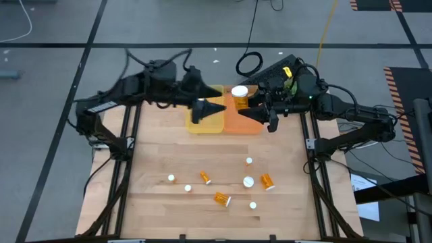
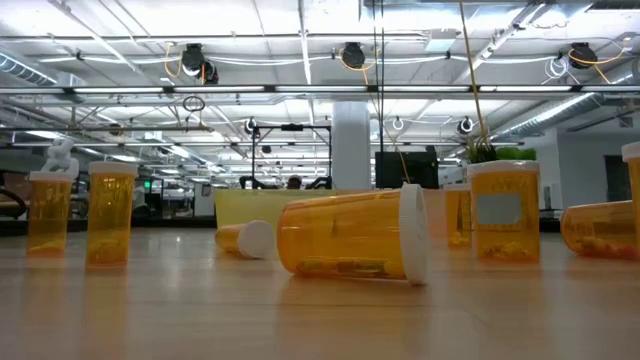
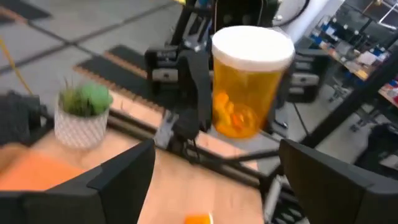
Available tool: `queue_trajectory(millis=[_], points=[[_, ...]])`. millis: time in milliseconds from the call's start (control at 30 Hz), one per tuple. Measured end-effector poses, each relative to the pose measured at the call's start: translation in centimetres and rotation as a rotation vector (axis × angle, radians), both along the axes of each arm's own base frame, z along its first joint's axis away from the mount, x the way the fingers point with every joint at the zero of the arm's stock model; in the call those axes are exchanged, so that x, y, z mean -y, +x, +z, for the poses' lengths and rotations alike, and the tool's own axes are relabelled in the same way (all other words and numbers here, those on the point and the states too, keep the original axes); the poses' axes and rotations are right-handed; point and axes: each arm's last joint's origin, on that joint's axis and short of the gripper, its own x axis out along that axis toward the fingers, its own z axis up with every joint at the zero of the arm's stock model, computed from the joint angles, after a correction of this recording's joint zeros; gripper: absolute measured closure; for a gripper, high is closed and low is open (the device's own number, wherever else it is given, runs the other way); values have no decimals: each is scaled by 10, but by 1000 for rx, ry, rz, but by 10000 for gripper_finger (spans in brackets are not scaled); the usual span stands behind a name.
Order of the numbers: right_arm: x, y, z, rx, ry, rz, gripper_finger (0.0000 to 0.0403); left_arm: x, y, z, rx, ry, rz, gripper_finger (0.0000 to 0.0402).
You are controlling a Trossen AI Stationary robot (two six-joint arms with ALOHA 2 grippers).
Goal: Pick and place medicine bottles into bin by pill shape (circle, oval)
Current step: Put the large orange capsule bottle into the yellow bin
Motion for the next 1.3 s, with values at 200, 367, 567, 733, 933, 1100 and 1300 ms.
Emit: queue_trajectory(millis=[200,367,567,733,933,1100,1300], points=[[-1,0,-11,-108,-3,27,222,-4,-31,6,-62,-126,-45,67],[-2,-2,-18,-187,8,54,220,-4,-32,7,-64,-145,-78,79],[-2,-3,-25,-259,12,63,220,-6,-11,-8,-117,-192,-108,82],[-2,-4,-31,-318,-25,61,219,-17,3,-18,-154,-315,-47,69],[1,-4,-42,-414,-115,-40,219,-29,22,-30,-163,-449,31,19],[4,2,-49,-465,-198,-96,218,-43,33,-42,-189,-587,130,10],[7,13,-58,-511,-263,-144,218,-52,42,-56,-252,-686,193,18]])
